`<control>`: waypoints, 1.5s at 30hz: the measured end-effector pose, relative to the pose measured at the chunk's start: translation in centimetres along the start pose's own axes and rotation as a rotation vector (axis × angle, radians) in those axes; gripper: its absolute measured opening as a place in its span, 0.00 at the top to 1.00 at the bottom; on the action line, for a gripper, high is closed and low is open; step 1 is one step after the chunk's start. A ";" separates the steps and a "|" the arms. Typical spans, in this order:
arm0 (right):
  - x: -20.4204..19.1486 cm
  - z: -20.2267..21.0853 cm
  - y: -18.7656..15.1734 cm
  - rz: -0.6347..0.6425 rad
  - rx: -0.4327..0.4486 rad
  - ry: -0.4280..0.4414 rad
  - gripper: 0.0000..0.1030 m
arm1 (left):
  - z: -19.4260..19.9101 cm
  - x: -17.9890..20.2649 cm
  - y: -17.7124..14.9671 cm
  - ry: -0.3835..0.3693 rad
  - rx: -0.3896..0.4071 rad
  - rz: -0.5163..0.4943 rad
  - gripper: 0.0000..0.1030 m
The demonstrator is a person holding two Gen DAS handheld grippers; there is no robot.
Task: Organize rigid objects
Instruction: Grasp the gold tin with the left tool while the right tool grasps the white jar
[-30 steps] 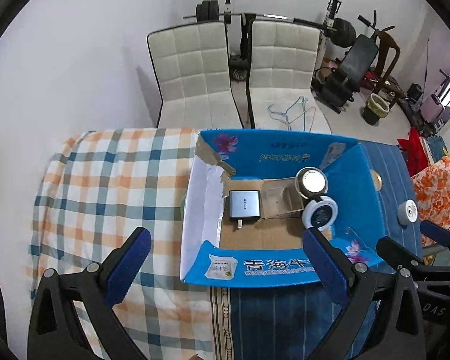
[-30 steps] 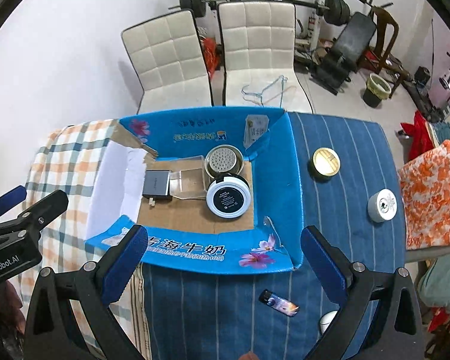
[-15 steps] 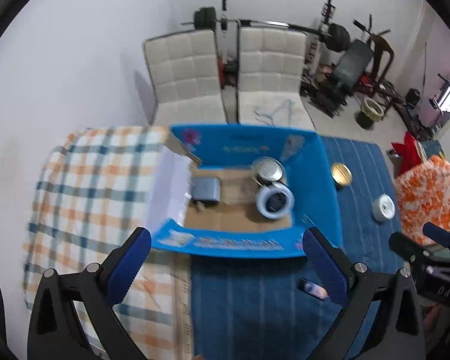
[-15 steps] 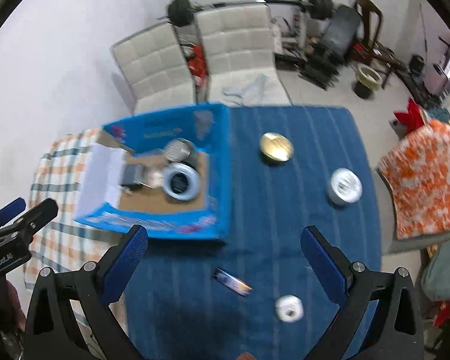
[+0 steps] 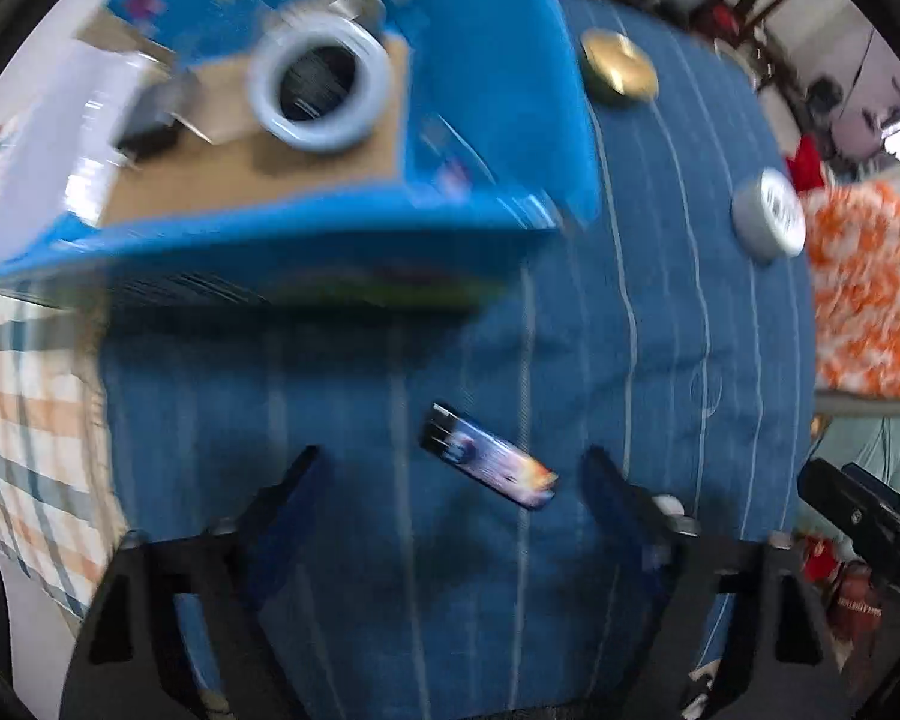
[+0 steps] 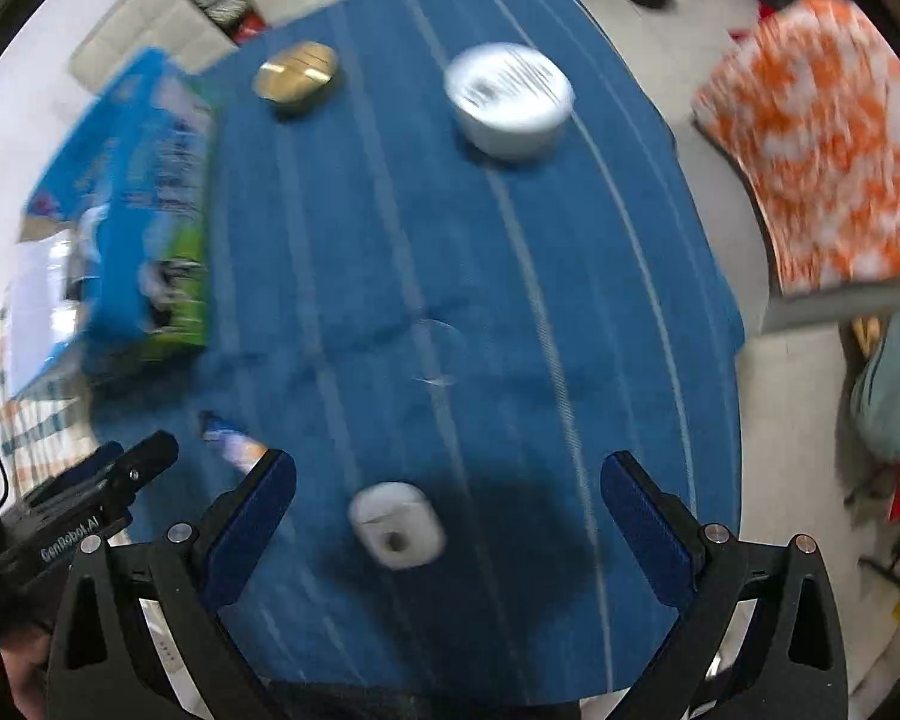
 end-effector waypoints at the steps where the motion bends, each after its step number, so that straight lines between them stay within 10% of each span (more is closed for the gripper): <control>1: 0.8 -0.5 0.2 -0.017 -0.003 0.008 0.00 | -0.5 0.8 -0.2 0.003 -0.011 -0.005 0.29; 11: 7.5 -0.4 9.5 -0.043 0.067 0.030 0.00 | 2.6 12.2 8.1 0.036 0.155 -0.113 0.27; 24: 7.9 -5.8 19.8 -0.049 -0.041 0.030 0.00 | -5.2 16.0 22.5 0.199 0.023 -0.191 0.24; 33: 7.1 -8.1 20.7 -0.042 -0.093 0.038 0.06 | -8.5 17.2 23.9 0.184 -0.017 -0.213 0.24; 37: 6.2 -8.5 20.6 0.000 -0.112 -0.034 0.14 | -8.1 17.4 23.8 0.138 0.001 -0.220 0.40; 45: 4.9 -8.0 20.3 0.036 -0.090 -0.180 0.30 | -7.1 17.4 21.4 0.150 0.053 -0.224 0.40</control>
Point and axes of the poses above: each gripper's, at about its wrist camera, not at the fingertips, and z roughly against the way its jaws point, x to its right, y to its top, the point moved 5 cm from there along -z, roughly the way its jaws point, and after that the axes turned 7 degrees about z, right-handed, at the moved point
